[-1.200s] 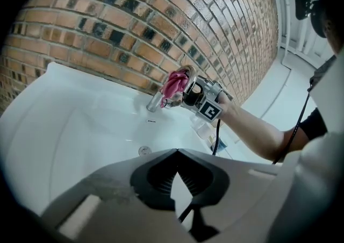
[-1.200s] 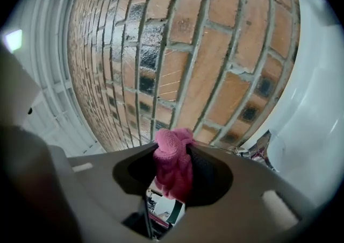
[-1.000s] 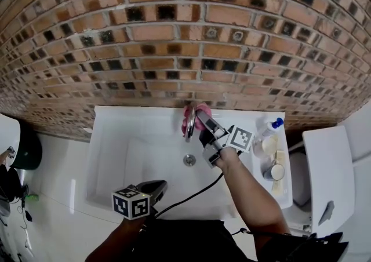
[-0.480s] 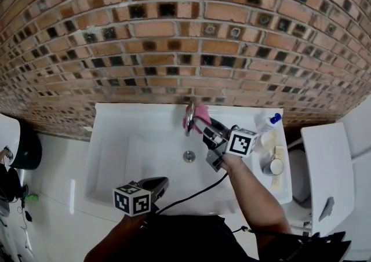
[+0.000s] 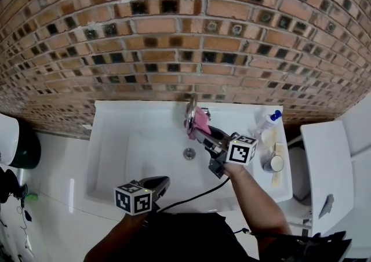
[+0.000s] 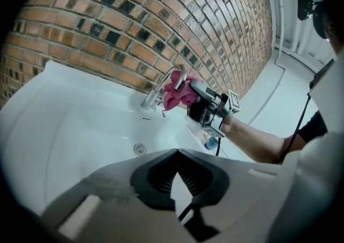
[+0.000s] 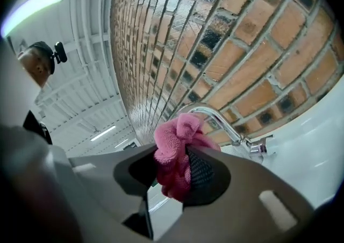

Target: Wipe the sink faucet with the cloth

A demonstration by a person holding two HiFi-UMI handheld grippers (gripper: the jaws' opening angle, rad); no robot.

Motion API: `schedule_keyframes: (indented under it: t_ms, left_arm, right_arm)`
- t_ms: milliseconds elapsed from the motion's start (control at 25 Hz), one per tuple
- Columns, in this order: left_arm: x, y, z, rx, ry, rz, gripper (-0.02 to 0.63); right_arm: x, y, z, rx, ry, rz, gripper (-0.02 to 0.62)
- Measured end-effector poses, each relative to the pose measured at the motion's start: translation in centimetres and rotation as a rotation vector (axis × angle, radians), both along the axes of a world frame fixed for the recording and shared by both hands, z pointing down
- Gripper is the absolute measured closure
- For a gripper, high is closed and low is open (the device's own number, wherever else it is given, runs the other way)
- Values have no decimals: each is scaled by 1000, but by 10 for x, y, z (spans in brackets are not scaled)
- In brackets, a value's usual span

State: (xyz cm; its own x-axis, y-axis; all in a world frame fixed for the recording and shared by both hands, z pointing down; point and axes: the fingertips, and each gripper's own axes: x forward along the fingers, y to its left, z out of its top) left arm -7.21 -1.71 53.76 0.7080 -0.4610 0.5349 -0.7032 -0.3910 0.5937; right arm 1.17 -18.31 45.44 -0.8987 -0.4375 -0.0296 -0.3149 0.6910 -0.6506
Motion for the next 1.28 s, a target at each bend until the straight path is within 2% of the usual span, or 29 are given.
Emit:
schedule_keyframes:
  t_ms: [280, 440, 640, 840, 1000, 1160, 1280]
  left_arm:
    - [1, 2, 4, -11, -2, 8, 600]
    - [6, -3, 3, -9, 0, 13, 600]
    - [12, -7, 3, -10, -1, 15, 600]
    - [19, -7, 5, -16, -3, 14, 600]
    - [24, -12, 4, -14, -4, 3, 600]
    - [28, -19, 3, -11, -2, -14, 600]
    - [32, -25, 2, -10, 4, -31, 600]
  right_arm:
    - [-14, 32, 21, -5, 53, -82, 474]
    - [-17, 44, 23, 51, 140, -102, 474]
    - [2, 46, 18, 135, 267, -80, 474]
    - [36, 28, 2, 146, 241, 17, 472]
    - [58, -5, -24, 193, 244, 96, 471]
    - [71, -49, -40, 261, 382, 183, 469]
    - [69, -79, -36, 260, 465, 181, 469]
